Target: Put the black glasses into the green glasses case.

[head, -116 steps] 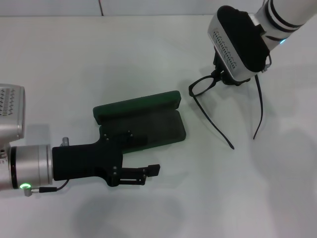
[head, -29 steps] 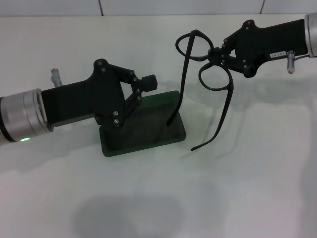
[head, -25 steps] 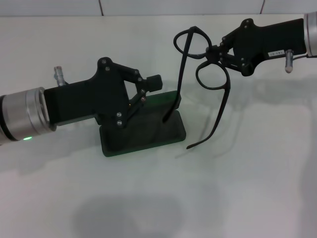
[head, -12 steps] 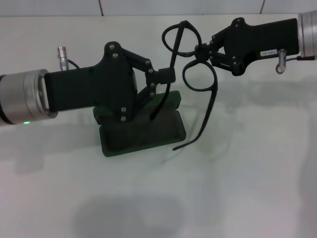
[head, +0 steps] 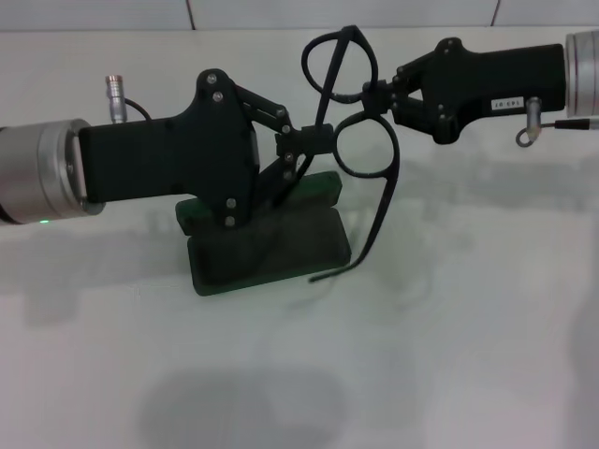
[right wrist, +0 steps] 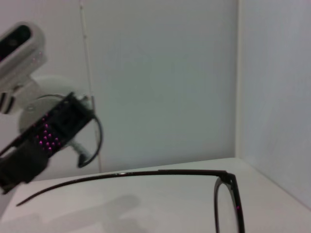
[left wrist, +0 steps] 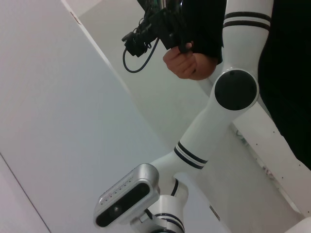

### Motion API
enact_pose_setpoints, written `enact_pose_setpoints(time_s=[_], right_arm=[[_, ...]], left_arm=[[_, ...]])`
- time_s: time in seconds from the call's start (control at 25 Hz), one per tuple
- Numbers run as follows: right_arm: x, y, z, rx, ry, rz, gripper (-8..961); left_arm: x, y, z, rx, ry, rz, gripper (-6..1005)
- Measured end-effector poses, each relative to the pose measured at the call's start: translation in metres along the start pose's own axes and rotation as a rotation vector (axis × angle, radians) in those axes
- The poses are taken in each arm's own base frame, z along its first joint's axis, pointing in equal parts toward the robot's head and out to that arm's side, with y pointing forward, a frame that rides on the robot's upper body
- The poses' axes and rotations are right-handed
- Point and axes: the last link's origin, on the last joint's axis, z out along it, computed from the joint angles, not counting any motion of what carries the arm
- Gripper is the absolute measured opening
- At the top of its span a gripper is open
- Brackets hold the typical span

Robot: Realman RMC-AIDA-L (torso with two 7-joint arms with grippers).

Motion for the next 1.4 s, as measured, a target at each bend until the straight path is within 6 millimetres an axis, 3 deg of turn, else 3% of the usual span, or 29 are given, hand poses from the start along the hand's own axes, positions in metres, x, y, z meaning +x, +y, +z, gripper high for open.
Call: enact_pose_setpoints(time_s=[0.6,1.4], right_arm=[[0.003,0.009,0.001,-0.087,0.055,-0.022,40],[-0.01,0.013,0.014,-0.155,0.069,-0.076,40]], left_arm=[[0.002,0.006,0.006,-0.126,-0.005,0.086,-2],[-0.004,0.006,0.003,-0.145,-0.057,0.117,-2]])
